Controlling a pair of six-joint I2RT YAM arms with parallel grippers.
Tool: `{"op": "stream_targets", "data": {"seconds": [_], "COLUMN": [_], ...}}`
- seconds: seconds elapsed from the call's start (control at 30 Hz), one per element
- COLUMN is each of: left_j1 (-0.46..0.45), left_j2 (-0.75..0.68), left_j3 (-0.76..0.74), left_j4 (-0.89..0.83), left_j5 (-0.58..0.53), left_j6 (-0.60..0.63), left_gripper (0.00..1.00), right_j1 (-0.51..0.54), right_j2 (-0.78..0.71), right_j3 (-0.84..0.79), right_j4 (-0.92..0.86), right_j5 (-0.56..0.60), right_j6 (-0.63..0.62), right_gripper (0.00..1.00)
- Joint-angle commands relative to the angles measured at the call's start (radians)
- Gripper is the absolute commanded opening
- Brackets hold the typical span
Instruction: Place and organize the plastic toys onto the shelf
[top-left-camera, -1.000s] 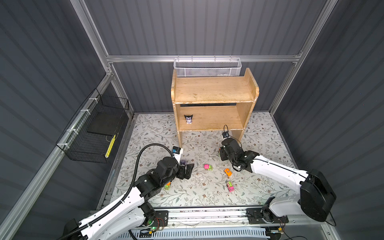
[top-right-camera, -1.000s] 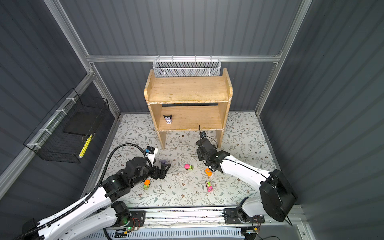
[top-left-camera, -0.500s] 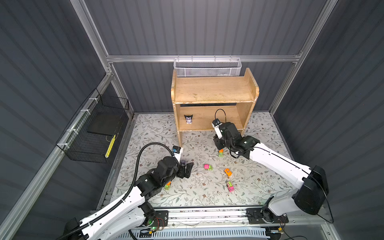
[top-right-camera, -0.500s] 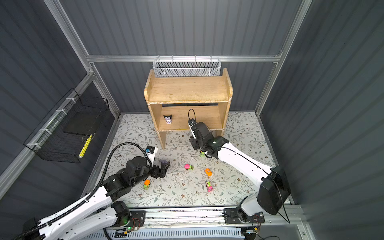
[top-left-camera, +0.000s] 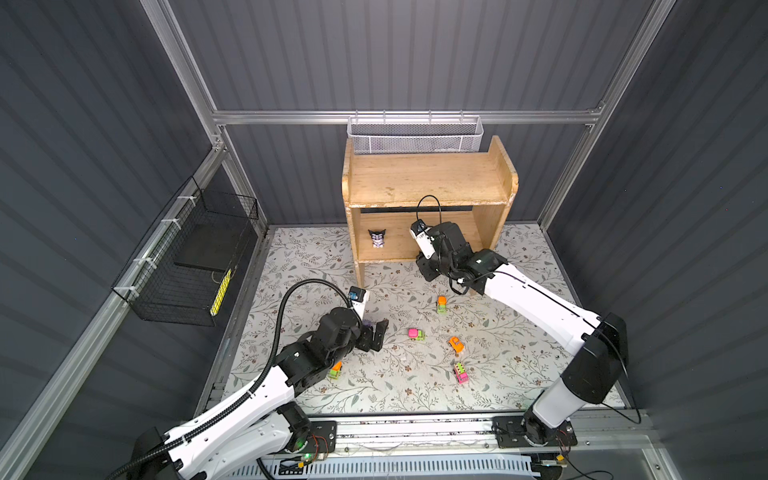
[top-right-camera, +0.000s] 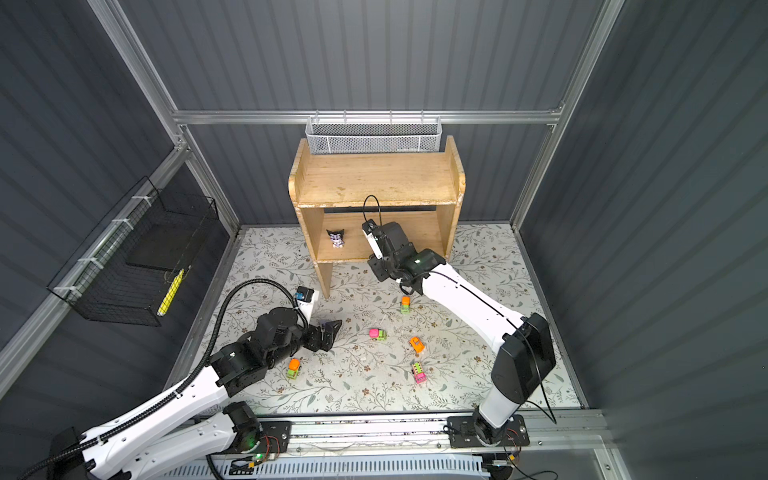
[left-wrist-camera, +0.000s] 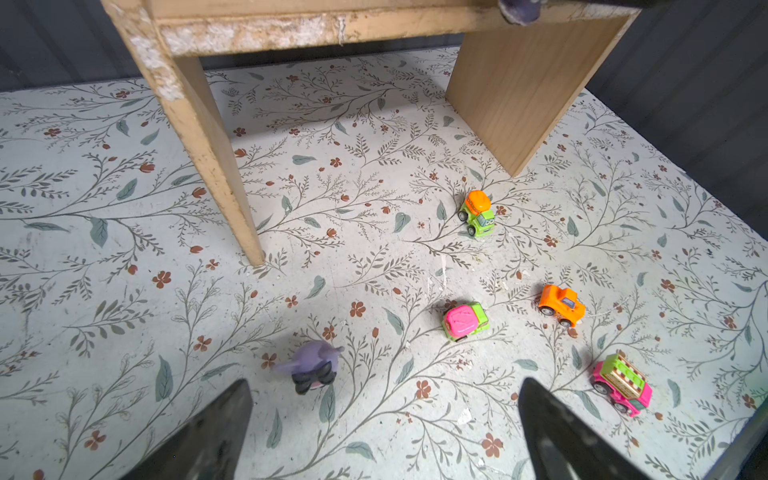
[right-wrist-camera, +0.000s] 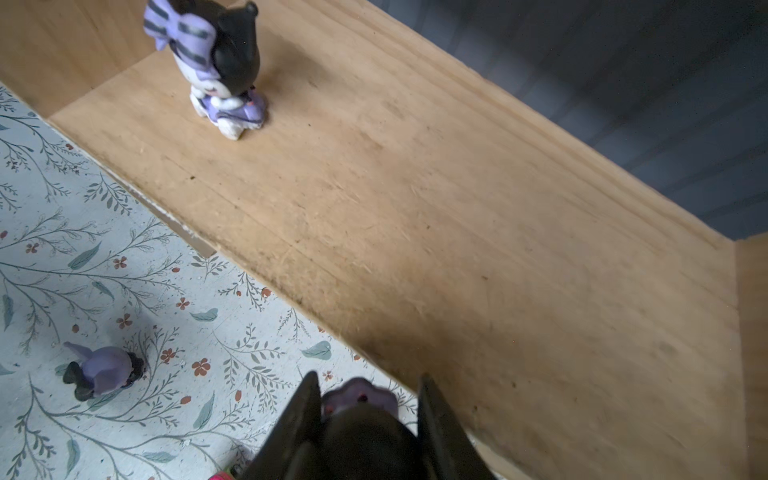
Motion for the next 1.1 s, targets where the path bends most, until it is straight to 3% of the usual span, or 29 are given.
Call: {"op": "stream_targets", "data": {"seconds": [0.0, 1.07], "left_j1": [-0.001, -0.002], "left_j2": [-0.002, -0.004], "left_j3": [0.035, 0.073], "left_j4": [0.0, -0.036], "left_j5": [-0.018, -0.052], "left_j6": [0.029, 0.065], "left_gripper": [1.0, 1.0], "right_j1": [-0.009, -0.04], "right_j2": [0.032, 0.252], "right_j3": [0.049, 0.381], "right_j4": [-0.011, -0.2], "right_j5": [-0.028, -0.172], "right_j6": [-0.023, -0.1], "right_gripper": [0.32, 0.34]}}
